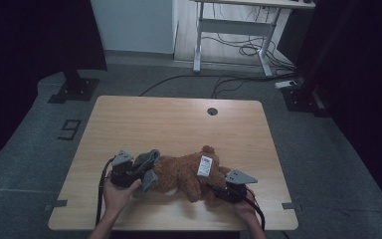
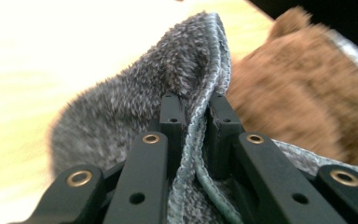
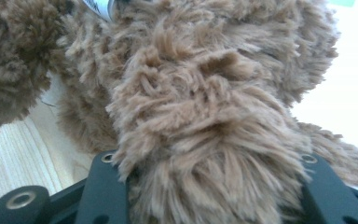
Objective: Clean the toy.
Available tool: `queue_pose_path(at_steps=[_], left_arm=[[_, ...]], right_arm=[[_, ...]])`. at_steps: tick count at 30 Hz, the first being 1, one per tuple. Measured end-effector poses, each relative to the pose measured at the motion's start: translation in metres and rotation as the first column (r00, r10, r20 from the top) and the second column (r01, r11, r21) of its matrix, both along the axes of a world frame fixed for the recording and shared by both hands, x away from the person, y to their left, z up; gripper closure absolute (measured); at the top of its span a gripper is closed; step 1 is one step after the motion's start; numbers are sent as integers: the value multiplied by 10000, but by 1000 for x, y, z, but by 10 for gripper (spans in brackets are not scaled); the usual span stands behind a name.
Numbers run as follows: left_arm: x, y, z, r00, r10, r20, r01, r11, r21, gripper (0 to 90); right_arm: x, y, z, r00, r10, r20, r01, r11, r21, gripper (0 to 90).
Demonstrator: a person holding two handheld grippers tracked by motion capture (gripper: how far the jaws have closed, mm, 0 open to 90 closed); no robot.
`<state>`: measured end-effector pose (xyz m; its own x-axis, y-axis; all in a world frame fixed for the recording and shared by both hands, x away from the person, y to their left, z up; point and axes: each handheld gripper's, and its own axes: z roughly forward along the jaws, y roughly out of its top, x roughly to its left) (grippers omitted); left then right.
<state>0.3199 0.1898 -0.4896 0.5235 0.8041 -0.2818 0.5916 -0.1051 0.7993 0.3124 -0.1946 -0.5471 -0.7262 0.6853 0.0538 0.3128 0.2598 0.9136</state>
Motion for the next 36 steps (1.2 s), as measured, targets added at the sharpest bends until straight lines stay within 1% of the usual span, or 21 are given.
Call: queue_pose_path(at_steps=[2,4,5,6,7,9,11,15,18,20,21,22,23,25,29,30,31,32,34,35,36], left_arm=[[1,6,-10,9995,70,-313,-69,10000,19,788],[2,7,-21,9978,68,-654,-61,9999,114,788],[3,7,-25,9966,56,-825,-50,10000,74,787],[5,7,-27,9951,25,-983,-30,10000,-49,787],[7,8,-26,9946,0,-1033,-12,9999,-112,787],[11,7,-15,9958,-24,-919,13,9999,-127,786],[15,5,0,9977,-144,-664,134,9998,-141,785],[22,-6,33,9977,-673,15,673,9964,-521,779],[25,-27,56,9940,-1011,428,1032,9934,-506,780],[27,-50,69,9885,-1375,633,1389,9902,-175,781],[28,-59,71,9861,-1520,675,1527,9883,-59,780],[30,-74,74,9822,-1767,635,1769,9842,29,781],[32,-84,75,9797,-1908,608,1908,9816,47,781],[34,-109,73,9735,-2213,574,2211,9752,93,780],[42,-158,63,9579,-2867,118,2863,9577,273,779],[44,-168,59,9550,-2966,-50,2966,9542,399,779],[46,-178,56,9540,-2990,-205,2997,9520,624,778],[48,-185,52,9539,-2987,-304,3002,9501,842,777],[50,-191,44,9526,-3017,-387,3041,9468,1054,776],[50,-190,42,9520,-3038,-375,3061,9466,1009,776],[50,-188,42,9524,-3017,-443,3045,9486,863,778]], right_arm=[[0,0,0,10000,-25,-17,25,10000,22,524],[0,0,-1,10000,-62,-19,62,10000,50,525],[-1,0,-1,10000,-72,-8,72,10000,47,525],[-1,0,-1,10000,-77,-3,77,10000,42,526],[-1,0,-1,9999,-104,-4,104,9999,52,527],[0,0,-1,9999,-139,8,139,9999,55,530],[1,0,0,9998,-195,61,195,9998,-2,534],[3,4,2,9972,-327,666,370,9973,-634,544],[7,8,2,9950,-478,878,548,9953,-799,547],[9,10,2,9949,-537,858,604,9951,-779,547],[11,10,2,9948,-547,857,614,9951,-781,548],[11,11,2,9948,-544,862,611,9951,-775,548],[11,10,2,9954,-515,805,577,9954,-762,548],[11,10,2,9957,-484,787,543,9957,-752,547],[10,9,1,9957,-413,825,473,9963,-724,547],[9,9,1,9957,-424,823,483,9964,-702,547],[8,9,1,9957,-388,838,451,9962,-749,547],[7,9,0,9960,-383,813,444,9962,-751,547],[6,8,0,9958,-396,822,466,9953,-853,547],[6,7,-1,9962,-387,776,456,9950,-893,548],[5,7,-1,9965,-368,745,434,9950,-894,548]])
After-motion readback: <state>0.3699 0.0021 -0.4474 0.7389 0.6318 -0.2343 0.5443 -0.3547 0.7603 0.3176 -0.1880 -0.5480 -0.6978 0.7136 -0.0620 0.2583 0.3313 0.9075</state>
